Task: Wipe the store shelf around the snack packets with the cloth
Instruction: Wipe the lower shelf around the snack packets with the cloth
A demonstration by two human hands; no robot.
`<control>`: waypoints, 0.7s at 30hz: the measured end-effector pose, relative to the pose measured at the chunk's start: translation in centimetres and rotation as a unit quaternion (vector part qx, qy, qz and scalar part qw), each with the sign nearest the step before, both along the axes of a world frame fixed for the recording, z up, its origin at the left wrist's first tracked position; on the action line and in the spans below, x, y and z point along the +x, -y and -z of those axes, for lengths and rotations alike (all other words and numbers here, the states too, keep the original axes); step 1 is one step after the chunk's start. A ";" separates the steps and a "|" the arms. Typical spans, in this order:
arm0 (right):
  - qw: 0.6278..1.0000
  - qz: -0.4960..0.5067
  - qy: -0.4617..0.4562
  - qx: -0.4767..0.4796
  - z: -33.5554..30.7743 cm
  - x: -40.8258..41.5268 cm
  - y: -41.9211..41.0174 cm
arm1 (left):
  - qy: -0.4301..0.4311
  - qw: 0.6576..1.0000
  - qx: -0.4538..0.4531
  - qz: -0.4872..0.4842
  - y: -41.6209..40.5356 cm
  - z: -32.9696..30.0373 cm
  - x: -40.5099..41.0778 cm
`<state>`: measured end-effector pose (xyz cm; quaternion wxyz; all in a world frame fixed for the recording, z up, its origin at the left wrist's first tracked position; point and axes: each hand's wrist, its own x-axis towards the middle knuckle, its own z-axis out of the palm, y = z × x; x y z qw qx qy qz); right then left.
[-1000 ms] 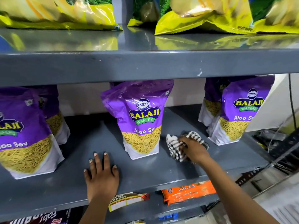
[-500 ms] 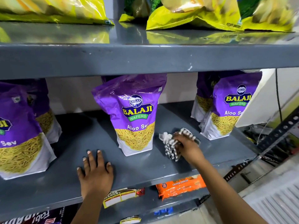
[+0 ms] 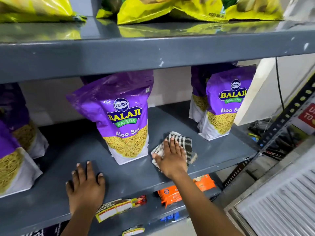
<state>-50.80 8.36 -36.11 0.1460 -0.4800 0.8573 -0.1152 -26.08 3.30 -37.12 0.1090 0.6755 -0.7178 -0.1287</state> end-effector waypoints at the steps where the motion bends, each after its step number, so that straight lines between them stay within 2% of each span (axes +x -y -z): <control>1: 1.000 0.013 -0.005 -0.007 0.2 -0.5 -0.6 | -0.002 1.000 -0.002 -0.001 0.0 0.0 0.0; 6: 0.996 0.056 -0.039 -0.065 0.9 -2.7 -4.4 | 0.007 1.000 -0.004 -0.006 -0.1 0.0 0.0; 11: 0.981 0.109 -0.110 -0.120 0.1 -6.0 -10.1 | 0.019 1.000 -0.007 -0.007 -0.1 -0.3 -0.1; 13: 0.969 0.185 -0.067 -0.147 -1.1 -7.9 -12.5 | 0.020 1.000 -0.010 -0.010 -0.2 -0.4 -0.2; 16: 0.928 0.273 -0.003 -0.252 -3.6 -8.5 -12.9 | 0.013 0.999 -0.030 -0.005 -0.6 -0.6 -0.5; 18: 0.948 0.197 0.003 -0.249 -4.5 -5.7 -10.5 | 0.013 0.999 -0.033 -0.006 -0.9 -0.9 -0.7; 20: 0.980 0.010 -0.010 -0.196 -3.8 -0.9 -7.9 | 0.014 0.999 -0.046 -0.003 -1.0 -1.1 -0.8; 21: 0.980 -0.085 -0.030 -0.179 -3.0 1.3 -7.1 | 0.015 0.998 -0.054 0.000 -1.0 -1.1 -0.8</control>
